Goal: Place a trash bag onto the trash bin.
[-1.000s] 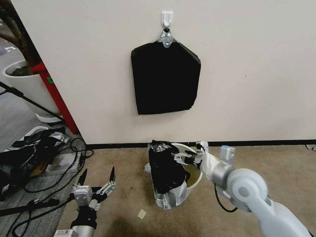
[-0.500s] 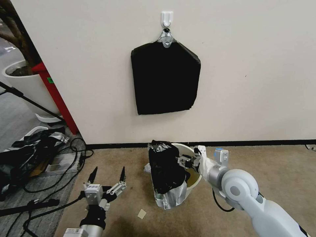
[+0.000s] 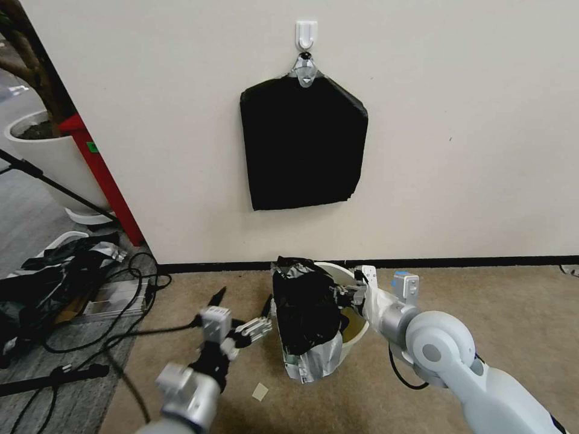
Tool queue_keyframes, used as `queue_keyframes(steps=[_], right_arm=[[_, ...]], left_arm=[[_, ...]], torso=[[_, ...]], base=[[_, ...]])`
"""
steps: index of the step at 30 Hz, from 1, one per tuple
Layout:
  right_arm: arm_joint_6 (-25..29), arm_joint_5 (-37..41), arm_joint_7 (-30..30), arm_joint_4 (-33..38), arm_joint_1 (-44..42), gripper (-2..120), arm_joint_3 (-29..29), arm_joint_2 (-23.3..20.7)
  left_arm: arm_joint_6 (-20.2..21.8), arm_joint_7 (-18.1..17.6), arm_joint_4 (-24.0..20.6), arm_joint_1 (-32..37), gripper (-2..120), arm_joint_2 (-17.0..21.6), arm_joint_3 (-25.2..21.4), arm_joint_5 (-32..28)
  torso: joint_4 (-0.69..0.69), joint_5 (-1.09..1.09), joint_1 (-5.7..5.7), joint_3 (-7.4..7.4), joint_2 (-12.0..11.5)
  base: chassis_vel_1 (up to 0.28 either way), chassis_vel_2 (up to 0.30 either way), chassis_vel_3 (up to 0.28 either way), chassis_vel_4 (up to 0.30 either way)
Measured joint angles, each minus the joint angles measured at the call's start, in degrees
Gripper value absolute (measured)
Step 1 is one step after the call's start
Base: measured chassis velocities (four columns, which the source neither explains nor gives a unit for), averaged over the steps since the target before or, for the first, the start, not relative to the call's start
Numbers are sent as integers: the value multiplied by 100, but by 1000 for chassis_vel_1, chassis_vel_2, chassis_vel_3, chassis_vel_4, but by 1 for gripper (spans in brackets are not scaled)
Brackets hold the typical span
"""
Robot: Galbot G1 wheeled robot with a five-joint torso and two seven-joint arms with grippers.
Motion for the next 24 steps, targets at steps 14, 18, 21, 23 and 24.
queue_keyframes(steps=[14,18,21,23,24], right_arm=[[-1,-97,21,-75,-64,0,37,12],[-6,-97,26,-86,-61,0,37,-3],[-12,-97,31,-82,-86,0,43,-22],[-13,-97,32,-75,-98,0,47,-30],[-14,-97,32,-73,-110,0,56,-40]], left_arm=[[1174,-1320,1126,-1975,100,-418,1091,-1245],[1321,-1569,1264,-2177,100,-556,1196,-1528],[1442,-1805,1456,-2363,100,-711,1283,-1812],[1489,-1885,1499,-2404,100,-747,1296,-1875],[1555,-1990,1542,-2457,100,-791,1307,-1969]], torso=[[1,1,0,0,0],[1,1,0,0,0],[1,1,0,0,0],[1,2,0,0,0],[1,1,0,0,0]], base=[[0,0,0,0],[0,0,0,0],[0,0,0,0],[0,0,0,0],[0,0,0,0]])
